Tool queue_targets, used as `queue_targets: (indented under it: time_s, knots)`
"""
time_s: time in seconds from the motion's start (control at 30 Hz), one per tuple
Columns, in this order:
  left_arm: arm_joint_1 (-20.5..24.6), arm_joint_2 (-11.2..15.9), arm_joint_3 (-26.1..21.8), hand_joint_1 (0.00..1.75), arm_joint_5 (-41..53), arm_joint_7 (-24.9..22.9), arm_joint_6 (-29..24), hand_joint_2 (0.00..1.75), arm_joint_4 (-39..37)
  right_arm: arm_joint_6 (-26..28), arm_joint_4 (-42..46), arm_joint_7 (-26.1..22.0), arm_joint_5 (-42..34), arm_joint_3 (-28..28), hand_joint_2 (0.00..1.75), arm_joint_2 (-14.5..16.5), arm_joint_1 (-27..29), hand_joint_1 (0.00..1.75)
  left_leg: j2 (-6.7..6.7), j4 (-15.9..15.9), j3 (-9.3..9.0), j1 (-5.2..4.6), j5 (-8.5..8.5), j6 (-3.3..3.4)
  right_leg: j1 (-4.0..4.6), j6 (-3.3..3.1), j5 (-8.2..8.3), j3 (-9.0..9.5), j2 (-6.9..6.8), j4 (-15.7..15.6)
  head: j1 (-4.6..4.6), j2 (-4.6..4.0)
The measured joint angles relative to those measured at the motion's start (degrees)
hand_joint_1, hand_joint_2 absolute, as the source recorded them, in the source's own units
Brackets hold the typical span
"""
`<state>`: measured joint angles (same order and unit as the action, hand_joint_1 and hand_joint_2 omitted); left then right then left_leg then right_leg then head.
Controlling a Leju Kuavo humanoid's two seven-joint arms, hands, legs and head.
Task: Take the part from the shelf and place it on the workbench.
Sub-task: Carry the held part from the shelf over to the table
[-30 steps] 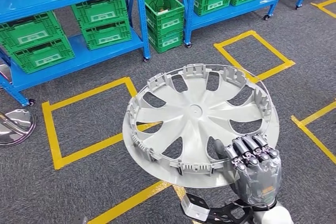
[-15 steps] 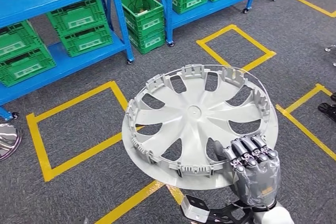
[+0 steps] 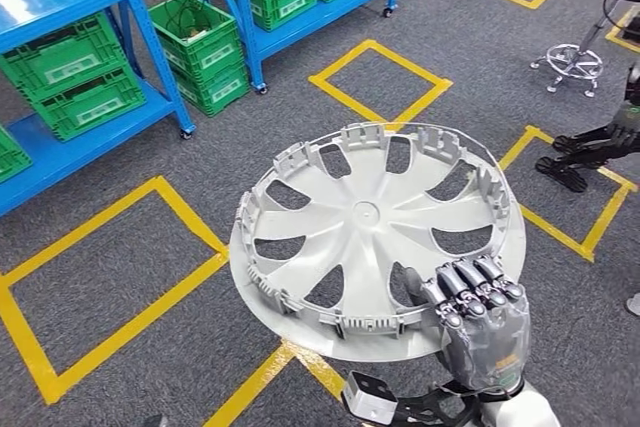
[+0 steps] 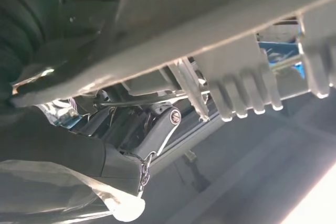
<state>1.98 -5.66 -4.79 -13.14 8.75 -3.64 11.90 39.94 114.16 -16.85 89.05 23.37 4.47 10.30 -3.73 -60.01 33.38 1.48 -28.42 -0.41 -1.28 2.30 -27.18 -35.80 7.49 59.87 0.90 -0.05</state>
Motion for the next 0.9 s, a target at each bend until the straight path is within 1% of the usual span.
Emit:
queue_targets:
  time_s: [0.03, 0.07, 0.1, 0.13, 0.17, 0.2, 0.23, 0.27, 0.3, 0.33, 0.37, 0.4, 0.43, 0.47, 0.5, 0.53, 0.57, 0.6, 0.63, 0.67, 0.7, 0.73, 0.77, 0.8, 0.83, 0.87, 0.9]
  knots:
    - [0.02, 0.01, -0.01, 0.00, 0.01, -0.01, 0.01, 0.00, -0.01, 0.01, -0.01, -0.02, -0.01, -0.01, 1.75, -0.01, 0.04, 1.75, 0.76, 0.27, -0.10, 0.00, 0.17, 0.45, 0.09, 0.25, -0.49, -0.55, -1.18, 0.72, 0.15, 0.00]
    - [0.05, -0.01, -0.02, 0.00, 0.04, -0.01, 0.02, 0.00, -0.01, 0.01, -0.01, -0.02, -0.01, -0.01, 1.75, -0.01, -0.01, 1.75, 1.56, 0.52, -0.16, -0.01, 0.32, 0.86, 0.20, 0.42, -1.56, -1.55, -2.91, 2.54, 0.41, 0.00]
    - [0.04, -0.02, -0.02, 0.00, 0.08, -0.01, 0.03, 0.00, -0.01, 0.01, -0.01, -0.04, -0.01, -0.01, 1.75, -0.01, -0.07, 1.75, 2.40, 0.62, -0.20, -0.18, 0.36, 1.18, 0.30, 0.51, -3.20, -3.00, -4.99, 5.63, 0.61, 0.00]
    - [-0.03, -0.03, -0.02, 0.00, 0.13, -0.01, 0.07, 0.00, -0.01, 0.01, -0.01, -0.08, -0.01, -0.01, 1.75, -0.01, -0.17, 1.75, 3.23, 0.64, -0.18, -0.37, 0.34, 1.37, 0.33, 0.60, -5.01, -4.76, -6.36, 9.44, 0.80, 0.00]
    - [-0.10, -0.03, -0.02, 0.00, 0.21, -0.01, 0.07, 0.00, -0.01, 0.01, -0.01, -0.13, -0.01, -0.01, 1.75, -0.02, -0.21, 1.75, 4.15, 0.63, -0.16, -0.56, 0.30, 1.44, 0.31, 0.65, -6.41, -6.36, -7.02, 13.00, 0.85, 0.00]
    - [-0.14, -0.01, -0.02, 0.00, 0.31, -0.02, 0.08, 0.00, -0.02, 0.00, -0.02, -0.19, -0.01, -0.01, 1.75, -0.02, -0.20, 1.75, 5.06, 0.62, -0.18, -0.73, 0.24, 1.52, 0.32, 0.64, -6.98, -7.27, -7.31, 15.19, 0.84, 0.00]
    - [-0.14, 0.01, -0.02, 0.00, 0.42, -0.02, 0.09, 0.00, -0.02, -0.01, -0.02, -0.25, -0.01, -0.02, 1.75, -0.03, -0.19, 1.75, 5.86, 0.62, -0.21, -0.89, 0.21, 1.57, 0.35, 0.52, -6.42, -7.02, -7.47, 15.11, 0.84, 0.01]
    - [-0.08, 0.02, -0.02, 0.00, 0.53, -0.03, 0.09, 0.00, -0.02, -0.01, -0.02, -0.30, -0.01, -0.04, 1.75, -0.03, -0.18, 1.75, 6.58, 0.62, -0.27, -1.03, 0.17, 1.60, 0.43, 0.27, -4.93, -5.54, -7.76, 12.69, 0.85, 0.01]
    - [0.00, 0.02, -0.02, 0.00, 0.60, -0.03, 0.11, 0.00, -0.02, -0.01, -0.02, -0.33, -0.01, -0.07, 1.75, -0.03, -0.20, 1.75, 7.22, 0.62, -0.36, -1.16, 0.13, 1.60, 0.61, -0.10, -3.15, -3.19, -8.41, 8.63, 0.85, 0.00]
    - [0.06, 0.01, -0.02, 0.00, 0.64, -0.03, 0.13, 0.00, -0.02, -0.01, -0.02, -0.39, -0.01, -0.08, 1.75, -0.03, -0.24, 1.75, 7.80, 0.62, -0.44, -1.31, 0.07, 1.54, 0.94, -0.59, -2.04, -0.84, -9.67, 4.60, 0.81, 0.00]
    - [0.10, 0.01, -0.02, 0.00, 0.67, -0.03, 0.14, 0.00, -0.02, -0.01, -0.02, -0.44, -0.01, -0.09, 1.75, -0.03, -0.29, 1.75, 8.30, 0.58, -0.48, -1.44, 0.01, 1.41, 1.27, -1.00, -1.33, 0.99, -10.67, 1.48, 0.80, 0.00]
    - [0.13, 0.01, -0.02, 0.00, 0.69, -0.03, 0.15, 0.00, -0.03, -0.01, -0.02, -0.51, -0.01, -0.08, 1.75, -0.03, -0.34, 1.75, 8.79, 0.56, -0.51, -1.51, 0.01, 1.21, 1.59, -1.32, -1.20, 1.95, -11.32, -0.20, 0.78, -0.01]
    - [0.15, 0.01, -0.02, 0.00, 0.70, -0.03, 0.16, 0.00, -0.03, -0.01, -0.02, -0.59, -0.01, -0.09, 1.75, -0.02, -0.39, 1.75, 9.28, 0.59, -0.57, -1.56, 0.03, 0.97, 1.83, -1.54, -1.35, 2.16, -11.44, -0.61, 0.77, -0.01]
    - [0.18, 0.02, -0.02, 0.00, 0.72, -0.03, 0.19, 0.00, -0.03, 0.00, -0.02, -0.65, -0.01, -0.09, 1.75, -0.02, -0.41, 1.75, 9.80, 0.66, -0.70, -1.58, 0.07, 0.69, 1.85, -1.70, -1.09, 2.15, -10.76, -0.80, 0.79, 0.00]
    - [0.25, 0.07, -0.02, 0.00, 0.72, -0.04, 0.22, 0.00, -0.03, 0.00, -0.03, -0.76, -0.01, -0.10, 1.75, -0.01, -0.41, 1.75, 9.85, 0.65, -0.81, -1.50, -0.06, 0.38, 1.69, -1.93, -0.83, 2.18, -10.16, -1.05, 0.79, -0.01]
    - [0.30, 0.21, -0.02, 0.00, 0.72, -0.05, 0.26, 0.00, -0.03, 0.00, -0.05, -0.87, -0.01, -0.10, 1.75, 0.00, -0.48, 1.75, 9.04, 0.28, -0.76, -1.41, -0.54, 0.07, 1.48, -2.19, -0.54, 2.26, -9.59, -1.38, 0.76, -0.01]
    - [0.33, 0.37, -0.02, 0.00, 0.70, -0.07, 0.31, 0.00, -0.03, 0.00, -0.14, -1.03, 0.00, -0.08, 1.75, 0.03, -0.67, 1.75, 7.72, -1.07, -0.29, -1.33, -1.60, -0.22, 1.23, -2.47, -0.24, 2.34, -9.03, -1.70, 0.68, -0.01]
    - [0.31, 0.58, -0.02, 0.00, 0.68, -0.07, 0.37, 0.00, -0.03, -0.01, -0.28, -1.19, 0.01, -0.05, 1.75, 0.09, -0.94, 1.75, 6.14, -3.63, 0.75, -1.19, -3.25, -0.46, 1.03, -2.67, -0.02, 2.39, -8.44, -1.90, 0.59, -0.01]
    - [0.23, 0.77, -0.02, 0.00, 0.65, -0.08, 0.44, 0.00, -0.03, -0.01, -0.48, -1.32, 0.01, -0.03, 1.75, 0.16, -1.28, 1.75, 4.92, -7.15, 2.19, -1.13, -5.11, -0.63, 0.98, -2.82, 0.08, 2.35, -7.78, -1.96, 0.51, -0.01]
    - [0.11, 0.94, -0.03, 0.00, 0.61, -0.10, 0.53, 0.00, -0.04, -0.01, -0.71, -1.46, 0.02, 0.00, 1.75, 0.23, -1.59, 1.75, 4.41, -10.89, 3.77, -1.10, -6.77, -0.78, 0.97, -2.90, 0.14, 2.30, -7.08, -1.95, 0.46, 0.00]
    - [-0.03, 1.18, -0.04, 0.00, 0.57, -0.14, 0.65, 0.00, -0.04, -0.02, -0.95, -1.57, 0.02, 0.01, 1.75, 0.27, -1.82, 1.75, 4.28, -13.75, 4.98, -1.07, -7.68, -0.91, 0.97, -2.93, 0.18, 2.29, -6.32, -1.92, 0.44, 0.01]
    - [-0.15, 1.39, -0.05, 0.00, 0.52, -0.21, 0.78, 0.00, -0.05, -0.02, -1.22, -1.68, 0.02, 0.02, 1.75, 0.30, -1.97, 1.75, 4.25, -14.92, 5.49, -1.04, -7.57, -1.02, 0.96, -2.91, 0.23, 2.29, -5.56, -1.89, 0.45, 0.01]
    - [-0.21, 1.65, -0.06, 0.00, 0.46, -0.27, 0.93, 0.00, -0.05, -0.03, -1.51, -1.79, 0.02, 0.02, 1.75, 0.35, -2.09, 1.75, 4.17, -13.97, 5.08, -0.98, -6.36, -1.08, 0.94, -2.86, 0.28, 2.30, -4.78, -1.84, 0.45, 0.01]
    - [-0.22, 1.91, -0.07, 0.00, 0.42, -0.33, 1.10, 0.00, -0.05, -0.03, -1.80, -1.89, 0.01, 0.02, 1.75, 0.47, -2.21, 1.75, 3.75, -11.17, 3.84, -0.87, -4.37, -1.11, 0.90, -2.76, 0.32, 2.30, -4.02, -1.76, 0.45, 0.01]
    - [-0.20, 2.15, -0.08, 0.00, 0.39, -0.40, 1.26, 0.00, -0.05, -0.03, -2.09, -2.03, 0.01, 0.02, 1.75, 0.69, -2.41, 1.75, 2.50, -7.41, 2.20, -0.65, -2.30, -1.11, 0.85, -2.63, 0.35, 2.22, -3.33, -1.64, 0.46, 0.01]
    - [-0.17, 2.39, -0.09, 0.00, 0.37, -0.48, 1.40, 0.00, -0.07, -0.03, -2.37, -2.17, 0.01, 0.02, 1.75, 0.97, -2.79, 1.75, 1.16, -3.66, 0.57, -0.41, -0.83, -1.04, 0.90, -2.42, 0.34, 2.00, -2.61, -1.33, 0.47, 0.01]
    - [-0.11, 2.64, -0.10, 0.00, 0.38, -0.61, 1.55, 0.00, -0.09, -0.03, -2.63, -2.30, 0.00, 0.02, 1.75, 1.31, -3.30, 1.75, 0.05, -1.07, -0.51, -0.28, -0.14, -0.91, 0.90, -2.09, 0.41, 1.62, -1.95, -1.08, 0.46, 0.01]
